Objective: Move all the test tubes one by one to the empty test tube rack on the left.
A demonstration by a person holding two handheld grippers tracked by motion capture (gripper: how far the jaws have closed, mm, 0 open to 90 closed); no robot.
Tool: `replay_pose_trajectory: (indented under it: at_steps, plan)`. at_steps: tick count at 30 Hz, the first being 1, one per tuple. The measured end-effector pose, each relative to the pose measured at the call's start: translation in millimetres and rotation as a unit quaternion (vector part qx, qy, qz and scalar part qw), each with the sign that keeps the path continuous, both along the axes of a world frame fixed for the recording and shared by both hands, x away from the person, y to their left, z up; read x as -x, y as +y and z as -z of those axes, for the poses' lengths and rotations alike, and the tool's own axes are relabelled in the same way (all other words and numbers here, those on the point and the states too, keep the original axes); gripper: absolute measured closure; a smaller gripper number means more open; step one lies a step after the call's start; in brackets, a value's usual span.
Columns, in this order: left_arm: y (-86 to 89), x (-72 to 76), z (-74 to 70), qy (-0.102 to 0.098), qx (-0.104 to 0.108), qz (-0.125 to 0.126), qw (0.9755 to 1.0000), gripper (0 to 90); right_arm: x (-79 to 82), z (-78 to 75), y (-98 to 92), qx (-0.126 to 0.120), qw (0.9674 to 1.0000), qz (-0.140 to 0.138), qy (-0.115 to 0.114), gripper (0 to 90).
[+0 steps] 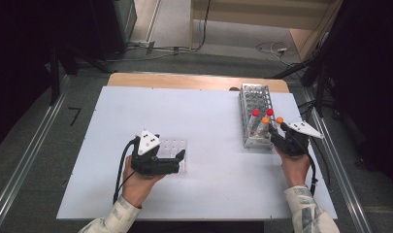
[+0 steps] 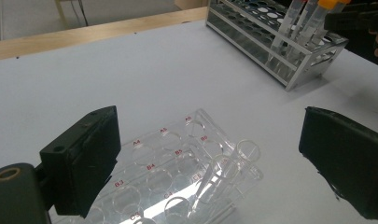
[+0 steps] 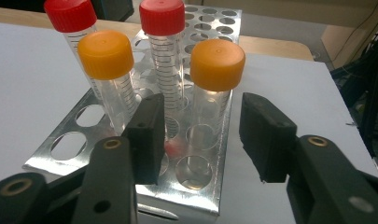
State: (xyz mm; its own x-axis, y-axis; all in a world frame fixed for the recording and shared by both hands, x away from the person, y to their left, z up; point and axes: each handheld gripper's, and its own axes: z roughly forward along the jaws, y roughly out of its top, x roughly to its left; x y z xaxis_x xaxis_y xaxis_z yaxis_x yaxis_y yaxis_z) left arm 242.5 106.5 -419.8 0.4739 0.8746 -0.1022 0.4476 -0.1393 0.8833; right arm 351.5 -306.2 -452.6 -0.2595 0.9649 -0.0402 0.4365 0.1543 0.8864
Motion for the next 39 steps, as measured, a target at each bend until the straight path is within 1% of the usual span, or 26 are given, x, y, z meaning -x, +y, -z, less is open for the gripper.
replay_pose_trajectory:
  at_steps: [2, 4, 10, 13, 19, 27, 30, 35, 39]
  plan:
    - [-0.3, 0.0, 0.2, 0.001, 0.001, 0.0, 1.0, 6.0, -2.0, 1.0, -0.2, 0.0, 1.0, 0.003, -0.001, 54.1]
    - [-0.8, 0.2, 0.3, 0.001, 0.0, 0.001, 1.0, 6.1, -4.2, 2.2, -1.5, -0.006, 1.0, 0.003, -0.001, 57.7]
    - [-1.1, 0.0, 0.8, 0.002, 0.0, 0.001, 1.0, 6.2, -6.5, 3.7, -2.7, -0.01, 0.9999, 0.004, -0.003, 67.6]
    - [-1.1, 0.0, 0.7, 0.002, -0.001, 0.001, 1.0, 6.2, -5.7, 2.9, -2.7, -0.01, 0.9999, 0.003, -0.006, 70.1]
    - [-1.3, 0.2, 0.7, 0.002, -0.001, 0.001, 1.0, 6.3, -2.7, -2.1, -3.1, -0.017, 0.9997, 0.002, -0.018, 70.8]
    - [-1.4, 0.4, 0.5, 0.001, -0.002, 0.002, 1.0, 6.3, 4.6, -18.5, -5.9, -0.03, 0.9987, 0.0, -0.041, 71.0]
    - [-1.4, 0.4, 0.6, 0.001, -0.002, 0.002, 1.0, 6.3, 8.2, -25.5, -6.1, -0.03, 0.9982, -0.002, -0.052, 71.2]
    - [-1.5, 0.5, 0.5, 0.0, -0.002, 0.002, 1.0, 6.3, 13.7, -34.1, -4.5, -0.026, 0.9978, -0.004, -0.062, 71.2]
    - [-0.9, 0.6, 0.2, 0.0, -0.002, 0.002, 1.0, 6.3, 18.2, -39.2, -5.1, -0.029, 0.9974, -0.005, -0.066, 71.2]
